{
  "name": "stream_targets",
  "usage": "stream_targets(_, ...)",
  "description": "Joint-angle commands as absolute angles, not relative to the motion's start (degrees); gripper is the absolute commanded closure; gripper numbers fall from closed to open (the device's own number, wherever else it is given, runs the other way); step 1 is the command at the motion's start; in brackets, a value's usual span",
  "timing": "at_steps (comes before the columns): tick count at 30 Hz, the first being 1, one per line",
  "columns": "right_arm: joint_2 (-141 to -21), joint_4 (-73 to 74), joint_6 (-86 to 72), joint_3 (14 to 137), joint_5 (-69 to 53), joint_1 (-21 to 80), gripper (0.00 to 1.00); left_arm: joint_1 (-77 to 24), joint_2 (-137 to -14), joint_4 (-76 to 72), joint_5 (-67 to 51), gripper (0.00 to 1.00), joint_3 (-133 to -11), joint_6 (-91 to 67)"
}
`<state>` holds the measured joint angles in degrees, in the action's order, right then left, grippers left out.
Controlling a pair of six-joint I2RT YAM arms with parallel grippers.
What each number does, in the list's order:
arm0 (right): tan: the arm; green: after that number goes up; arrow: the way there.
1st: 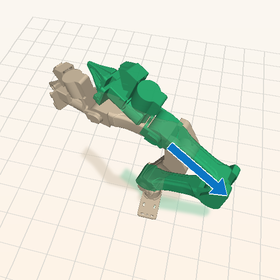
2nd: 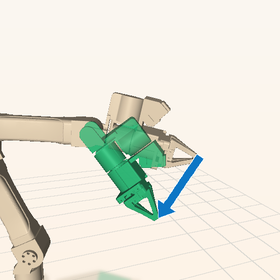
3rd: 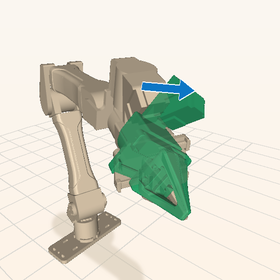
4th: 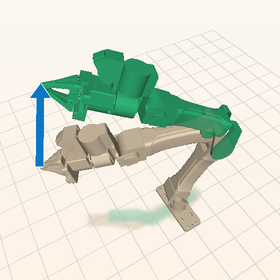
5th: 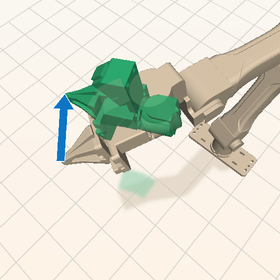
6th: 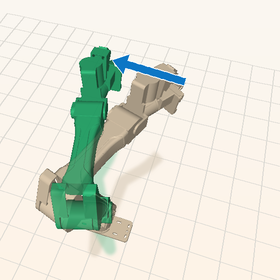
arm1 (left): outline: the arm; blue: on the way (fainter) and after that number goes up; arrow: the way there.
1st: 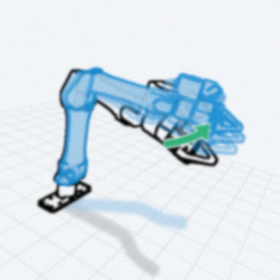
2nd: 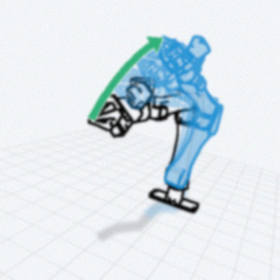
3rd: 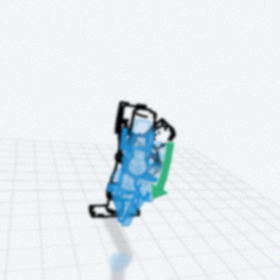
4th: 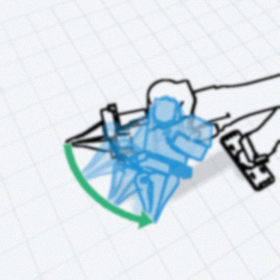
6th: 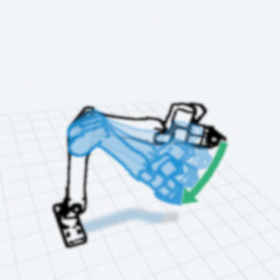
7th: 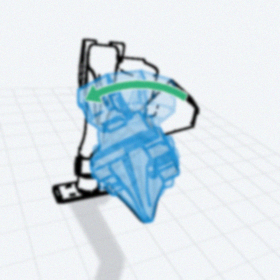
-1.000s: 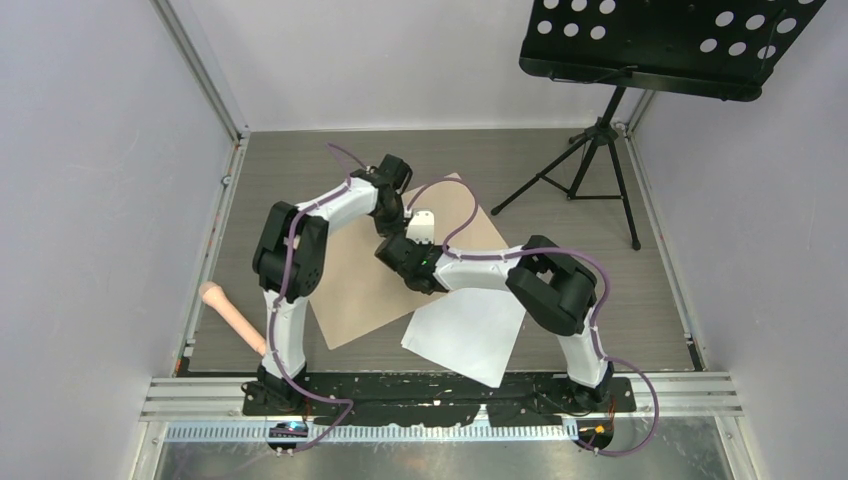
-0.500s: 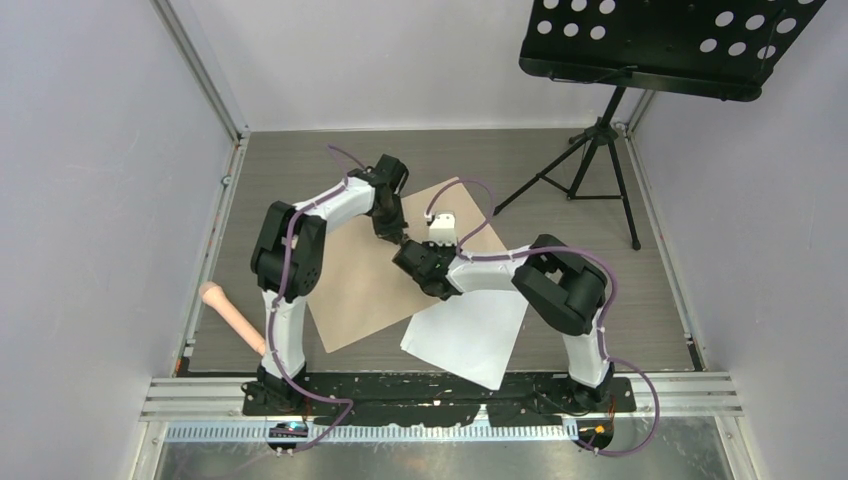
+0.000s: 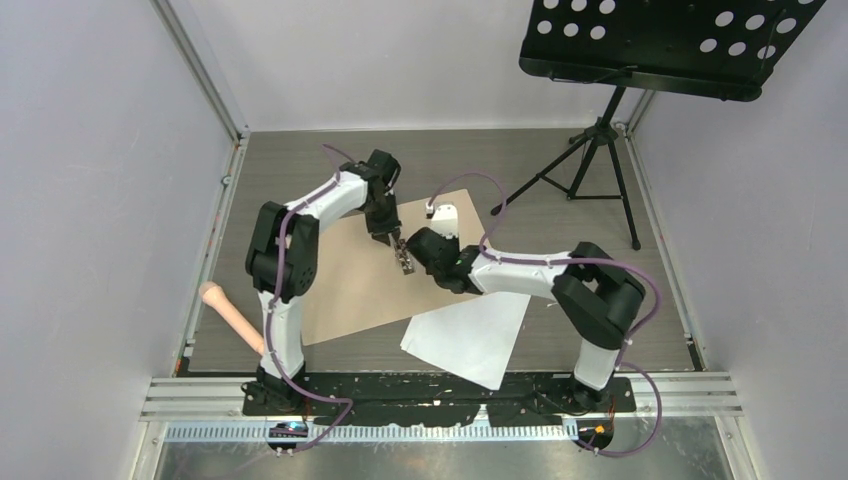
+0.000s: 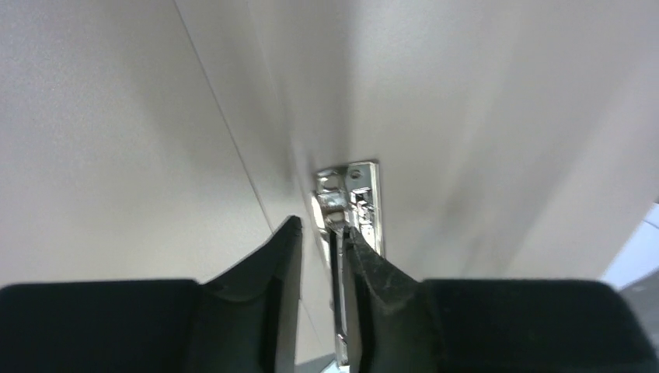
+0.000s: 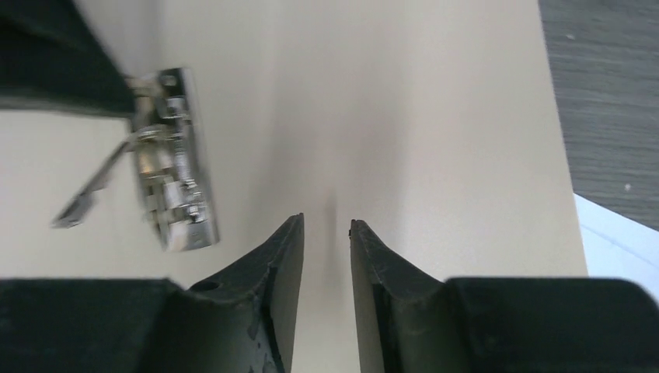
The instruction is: Put the files into the folder
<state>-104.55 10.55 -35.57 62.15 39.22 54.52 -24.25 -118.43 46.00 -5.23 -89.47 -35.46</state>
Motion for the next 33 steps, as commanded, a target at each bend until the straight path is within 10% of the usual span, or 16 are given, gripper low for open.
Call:
stream_targets(1,-97.73,3.72,-31.73,60.80,22.79,52.99,0.63,-23.64,-113.53,48.59,-9.48,0.71,-96.90,-34.11)
stream_targets(8,-99.42,-3.56,-31.46,60.52,2.01,52.12,0.72,-22.34,-108.00,49.15,-8.32,0.50,-97.80,-34.77)
stream_targets(33,-129.38,5.43,-29.76,97.06,-12.51,40.62,0.83,-16.65,-78.29,42.37,-9.89,0.38,-69.49,-32.60)
